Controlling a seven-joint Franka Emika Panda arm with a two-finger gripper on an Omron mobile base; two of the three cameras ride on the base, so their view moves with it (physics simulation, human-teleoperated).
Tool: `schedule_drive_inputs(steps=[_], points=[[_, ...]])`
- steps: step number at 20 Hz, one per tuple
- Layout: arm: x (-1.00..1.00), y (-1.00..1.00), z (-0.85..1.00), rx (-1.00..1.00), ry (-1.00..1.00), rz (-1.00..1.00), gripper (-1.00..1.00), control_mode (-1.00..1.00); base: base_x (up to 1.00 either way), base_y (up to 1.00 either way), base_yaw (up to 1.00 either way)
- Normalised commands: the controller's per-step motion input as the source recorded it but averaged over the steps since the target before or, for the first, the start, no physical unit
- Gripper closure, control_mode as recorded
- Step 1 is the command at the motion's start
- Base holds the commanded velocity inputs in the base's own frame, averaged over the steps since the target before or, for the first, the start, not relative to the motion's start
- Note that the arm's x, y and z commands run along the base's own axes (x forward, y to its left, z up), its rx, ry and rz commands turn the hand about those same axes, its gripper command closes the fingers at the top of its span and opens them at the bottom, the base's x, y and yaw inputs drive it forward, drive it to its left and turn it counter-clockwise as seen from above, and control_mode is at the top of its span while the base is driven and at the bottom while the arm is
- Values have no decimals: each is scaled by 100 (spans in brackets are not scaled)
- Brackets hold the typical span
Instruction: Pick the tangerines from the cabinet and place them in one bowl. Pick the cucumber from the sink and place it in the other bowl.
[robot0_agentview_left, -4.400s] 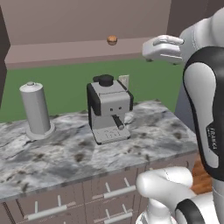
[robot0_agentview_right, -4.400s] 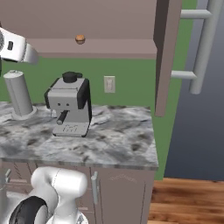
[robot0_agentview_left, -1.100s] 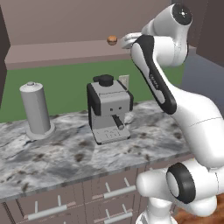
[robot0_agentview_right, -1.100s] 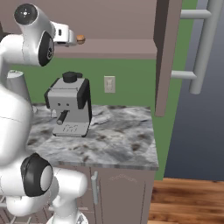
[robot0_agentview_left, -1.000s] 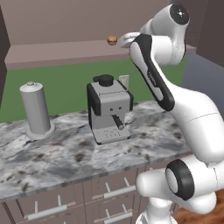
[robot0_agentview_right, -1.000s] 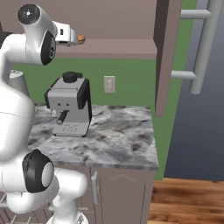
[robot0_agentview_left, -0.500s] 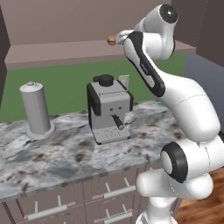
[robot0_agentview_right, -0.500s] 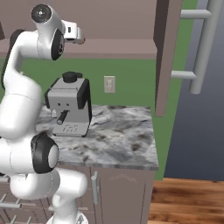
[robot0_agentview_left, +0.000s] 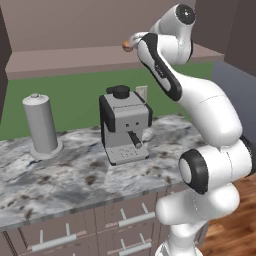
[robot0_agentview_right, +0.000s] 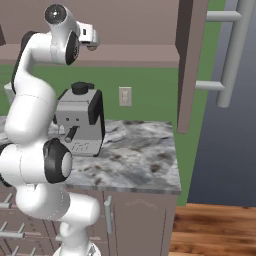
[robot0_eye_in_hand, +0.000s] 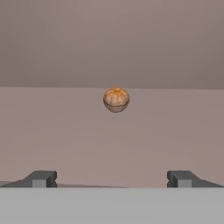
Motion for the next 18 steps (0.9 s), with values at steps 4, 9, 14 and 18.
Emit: schedule_drive_inputs(steps=[4,9,14,18], points=[[41,0,-6,0,0,0,-100,-100,0,0,0],[36,0,-10,0,0,0,-100,-100,0,0,0],[26,0,0,0,0,1,-100,-100,0,0,0],[31,3,0,0,0,0,-100,-100,0,0,0]])
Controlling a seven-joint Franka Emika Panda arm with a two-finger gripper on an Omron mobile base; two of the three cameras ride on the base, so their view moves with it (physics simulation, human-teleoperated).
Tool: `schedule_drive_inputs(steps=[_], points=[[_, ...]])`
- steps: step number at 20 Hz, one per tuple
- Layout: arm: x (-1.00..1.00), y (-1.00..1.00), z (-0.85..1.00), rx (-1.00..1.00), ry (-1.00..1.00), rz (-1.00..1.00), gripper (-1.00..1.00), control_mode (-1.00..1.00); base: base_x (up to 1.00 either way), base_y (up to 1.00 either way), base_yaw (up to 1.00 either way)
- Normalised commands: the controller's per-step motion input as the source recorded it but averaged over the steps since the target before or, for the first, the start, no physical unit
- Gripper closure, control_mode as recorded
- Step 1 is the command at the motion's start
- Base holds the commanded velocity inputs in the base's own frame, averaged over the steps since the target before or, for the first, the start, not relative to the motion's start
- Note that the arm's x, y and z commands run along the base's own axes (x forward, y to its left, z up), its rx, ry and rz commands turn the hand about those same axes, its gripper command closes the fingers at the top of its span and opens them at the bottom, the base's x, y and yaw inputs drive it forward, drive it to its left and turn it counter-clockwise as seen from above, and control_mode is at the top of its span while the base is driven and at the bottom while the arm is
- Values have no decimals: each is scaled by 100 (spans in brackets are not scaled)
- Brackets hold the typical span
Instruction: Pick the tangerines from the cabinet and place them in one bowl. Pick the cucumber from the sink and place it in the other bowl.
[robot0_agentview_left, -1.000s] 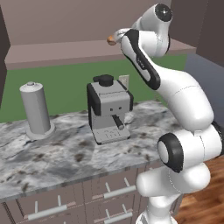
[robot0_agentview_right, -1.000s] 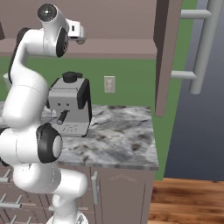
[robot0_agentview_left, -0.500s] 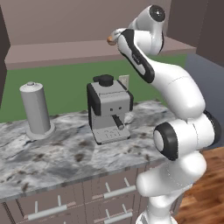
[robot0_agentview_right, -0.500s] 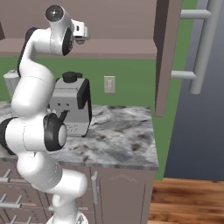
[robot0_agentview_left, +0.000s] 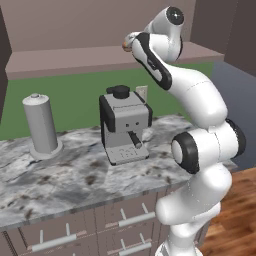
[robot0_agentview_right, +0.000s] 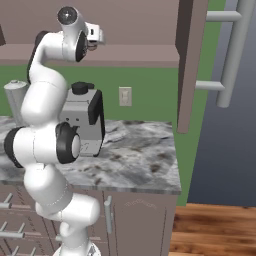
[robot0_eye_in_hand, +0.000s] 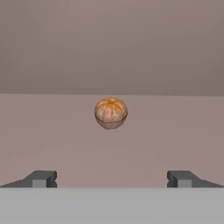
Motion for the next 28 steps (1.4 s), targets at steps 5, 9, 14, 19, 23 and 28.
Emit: schedule_drive_inputs(steps=[5,9,14,19,23,28], points=[[26,12,0,0,0,3,-100,-100,0,0,0],[21,26,0,0,0,4,-100,-100,0,0,0],[27,6,0,-1,0,4,-100,-100,0,0,0],[15,0,0,0,0,2,-100,-100,0,0,0],[28,-5,-10,0,0,2,-100,-100,0,0,0],[32,-1,-10,0,0,2,-100,-100,0,0,0]])
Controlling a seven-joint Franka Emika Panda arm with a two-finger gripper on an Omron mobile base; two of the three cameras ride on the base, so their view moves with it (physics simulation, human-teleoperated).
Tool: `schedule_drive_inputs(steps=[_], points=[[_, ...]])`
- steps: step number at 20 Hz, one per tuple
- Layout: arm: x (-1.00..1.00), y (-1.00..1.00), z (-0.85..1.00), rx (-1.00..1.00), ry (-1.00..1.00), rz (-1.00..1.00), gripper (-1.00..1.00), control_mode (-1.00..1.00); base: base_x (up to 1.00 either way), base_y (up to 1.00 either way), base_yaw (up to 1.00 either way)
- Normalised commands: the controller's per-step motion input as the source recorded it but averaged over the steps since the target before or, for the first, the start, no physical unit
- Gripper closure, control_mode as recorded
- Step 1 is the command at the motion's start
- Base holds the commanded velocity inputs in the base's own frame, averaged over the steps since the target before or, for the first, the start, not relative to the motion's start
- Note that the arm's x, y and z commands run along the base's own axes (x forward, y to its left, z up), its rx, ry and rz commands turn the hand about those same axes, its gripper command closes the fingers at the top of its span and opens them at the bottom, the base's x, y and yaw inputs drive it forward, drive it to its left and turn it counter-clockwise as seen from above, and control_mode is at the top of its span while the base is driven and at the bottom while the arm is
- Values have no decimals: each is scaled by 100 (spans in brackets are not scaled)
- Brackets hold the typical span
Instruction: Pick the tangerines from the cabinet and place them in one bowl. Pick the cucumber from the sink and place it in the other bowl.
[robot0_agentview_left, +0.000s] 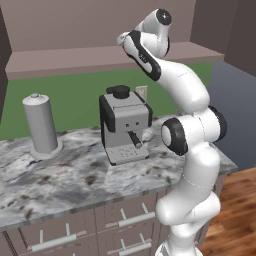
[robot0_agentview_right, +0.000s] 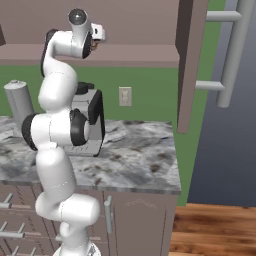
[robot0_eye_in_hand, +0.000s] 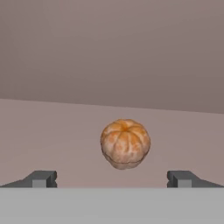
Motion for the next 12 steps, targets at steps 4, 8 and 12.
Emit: schedule_drive_inputs(steps=[4,8,12], points=[[29,0,0,0,0,1,-100,-100,0,0,0],[30,0,0,0,0,2,-100,-100,0,0,0],[22,0,-1,0,0,1,-100,-100,0,0,0]])
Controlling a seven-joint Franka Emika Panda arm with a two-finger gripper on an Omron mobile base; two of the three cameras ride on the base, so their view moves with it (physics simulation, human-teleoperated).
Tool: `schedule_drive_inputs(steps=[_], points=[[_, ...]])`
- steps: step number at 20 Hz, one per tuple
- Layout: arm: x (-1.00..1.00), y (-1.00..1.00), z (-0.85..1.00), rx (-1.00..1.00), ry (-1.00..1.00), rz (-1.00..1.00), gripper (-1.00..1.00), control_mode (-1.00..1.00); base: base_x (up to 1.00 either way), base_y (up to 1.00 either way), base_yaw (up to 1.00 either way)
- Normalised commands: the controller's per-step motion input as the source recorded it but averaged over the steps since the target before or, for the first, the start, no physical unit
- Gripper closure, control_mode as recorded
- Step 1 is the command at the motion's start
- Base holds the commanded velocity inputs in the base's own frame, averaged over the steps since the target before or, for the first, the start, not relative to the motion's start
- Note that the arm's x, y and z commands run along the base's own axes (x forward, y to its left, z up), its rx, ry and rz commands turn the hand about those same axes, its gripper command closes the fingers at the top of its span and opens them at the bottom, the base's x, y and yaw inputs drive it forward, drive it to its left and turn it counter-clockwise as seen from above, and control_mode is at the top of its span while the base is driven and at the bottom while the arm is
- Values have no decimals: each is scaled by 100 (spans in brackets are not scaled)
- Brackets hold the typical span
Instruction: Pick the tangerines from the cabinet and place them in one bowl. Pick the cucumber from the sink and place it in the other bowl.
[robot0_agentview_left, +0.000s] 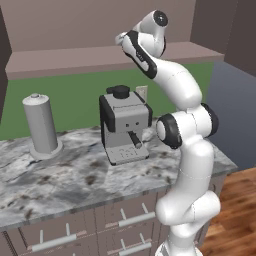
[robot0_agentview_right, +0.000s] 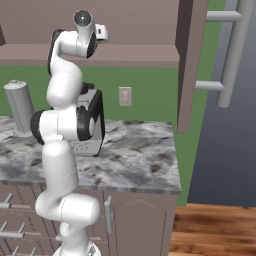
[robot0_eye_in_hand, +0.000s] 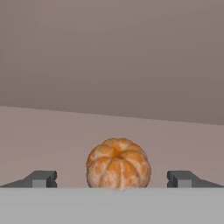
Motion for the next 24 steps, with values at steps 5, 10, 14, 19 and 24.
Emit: schedule_drive_inputs(steps=[5,10,14,19,24], points=[[11,0,-1,0,0,0,-100,-100,0,0,0],[5,0,-12,0,0,0,-100,-100,0,0,0],[1,0,-20,0,0,0,-100,-100,0,0,0],[0,0,-18,0,0,0,-100,-100,0,0,0],[0,9,-4,0,0,0,-100,-100,0,0,0]])
